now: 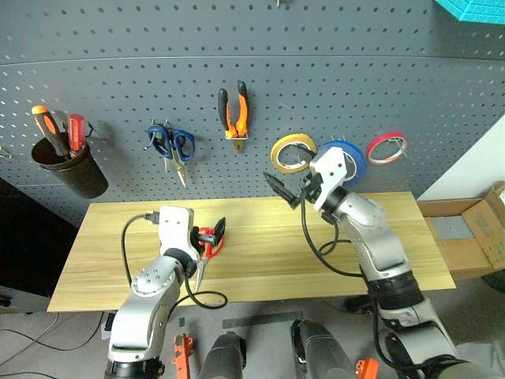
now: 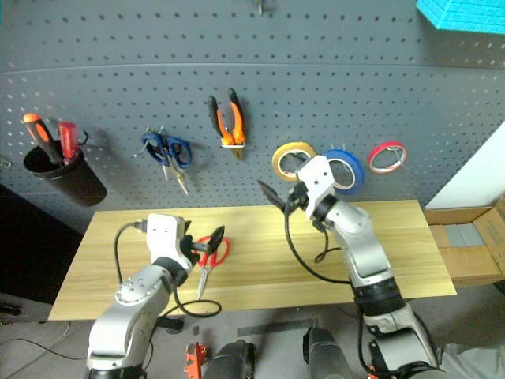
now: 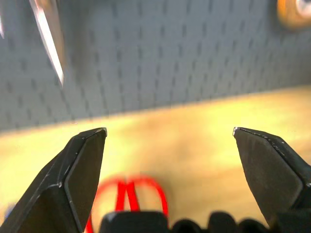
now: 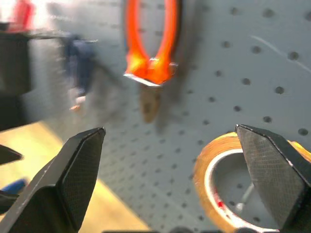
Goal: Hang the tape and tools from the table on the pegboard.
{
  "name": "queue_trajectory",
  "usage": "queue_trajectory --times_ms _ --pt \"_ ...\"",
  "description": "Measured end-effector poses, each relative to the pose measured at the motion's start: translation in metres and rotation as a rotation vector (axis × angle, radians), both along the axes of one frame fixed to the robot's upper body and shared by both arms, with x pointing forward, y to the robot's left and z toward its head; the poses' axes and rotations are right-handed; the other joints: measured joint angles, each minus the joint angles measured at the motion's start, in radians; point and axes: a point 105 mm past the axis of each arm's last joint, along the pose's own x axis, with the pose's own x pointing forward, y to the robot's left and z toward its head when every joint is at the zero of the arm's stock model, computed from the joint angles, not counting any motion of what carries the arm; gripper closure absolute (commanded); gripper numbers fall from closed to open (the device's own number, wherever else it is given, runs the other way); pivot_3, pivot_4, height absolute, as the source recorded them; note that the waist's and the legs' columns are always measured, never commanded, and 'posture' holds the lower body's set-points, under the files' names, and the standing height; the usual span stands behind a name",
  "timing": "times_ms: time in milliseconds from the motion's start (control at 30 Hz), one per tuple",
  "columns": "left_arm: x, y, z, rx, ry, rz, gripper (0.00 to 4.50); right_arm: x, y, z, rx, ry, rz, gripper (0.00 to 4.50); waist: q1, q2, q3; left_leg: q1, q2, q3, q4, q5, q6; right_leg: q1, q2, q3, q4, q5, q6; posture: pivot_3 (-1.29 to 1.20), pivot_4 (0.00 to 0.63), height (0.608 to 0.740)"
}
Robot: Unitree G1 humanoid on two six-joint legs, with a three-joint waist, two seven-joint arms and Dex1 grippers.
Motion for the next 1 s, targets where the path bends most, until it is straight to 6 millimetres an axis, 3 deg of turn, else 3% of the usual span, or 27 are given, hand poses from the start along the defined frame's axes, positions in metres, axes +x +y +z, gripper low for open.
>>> queue_trajectory --times_ms 67,133,433,633,967,1000 --pt "-0.006 0.005 -0.017 0.007 0.056 0.043 0.0 -0.02 -0.002 -0.04 -0.125 0.074 0.103 0.04 0.002 -0.001 0.001 0.003 -0.001 0.002 0.0 0.0 0.0 0.004 0.002 -0.001 0.0 -0.002 0.001 -0.02 0.213 0.74" --pt "-0.01 0.01 -0.03 0.021 0.102 0.075 0.0 -0.034 -0.001 -0.068 -0.194 0.139 0.179 0.04 0.0 -0.002 0.002 0.004 -0.001 0.005 0.001 0.0 0.001 0.004 0.002 0.001 0.001 -0.003 0.002 -0.02 0.22 0.74" --pt "-0.031 0.035 -0.084 0.066 0.302 0.167 0.0 -0.057 0.015 -0.114 -0.29 0.214 0.355 0.04 -0.018 -0.005 0.006 0.012 0.0 0.008 0.0 0.001 0.001 0.011 0.002 0.004 0.001 -0.005 0.007 -0.02 0.238 0.74" --pt "-0.035 0.038 -0.109 0.043 0.371 0.152 0.0 -0.054 0.022 -0.112 -0.288 0.196 0.383 0.04 -0.016 -0.005 0.009 0.012 0.001 0.005 0.0 0.001 0.001 0.011 0.0 0.004 0.001 -0.003 0.003 -0.02 0.245 0.74" --pt "-0.01 0.03 -0.106 0.062 0.341 0.032 0.0 -0.054 0.028 -0.113 -0.275 0.205 0.386 0.04 -0.009 -0.002 0.011 0.012 0.0 0.004 0.0 0.001 0.001 0.011 0.0 0.004 0.001 -0.005 0.008 -0.03 0.246 0.74" --pt "-0.01 0.031 -0.106 0.066 0.342 0.023 0.18 -0.054 0.028 -0.113 -0.274 0.205 0.386 0.0 -0.009 -0.002 0.011 0.012 0.0 0.004 0.0 0.001 0.001 0.011 0.0 0.004 0.001 -0.005 0.008 -0.03 0.246 0.74"
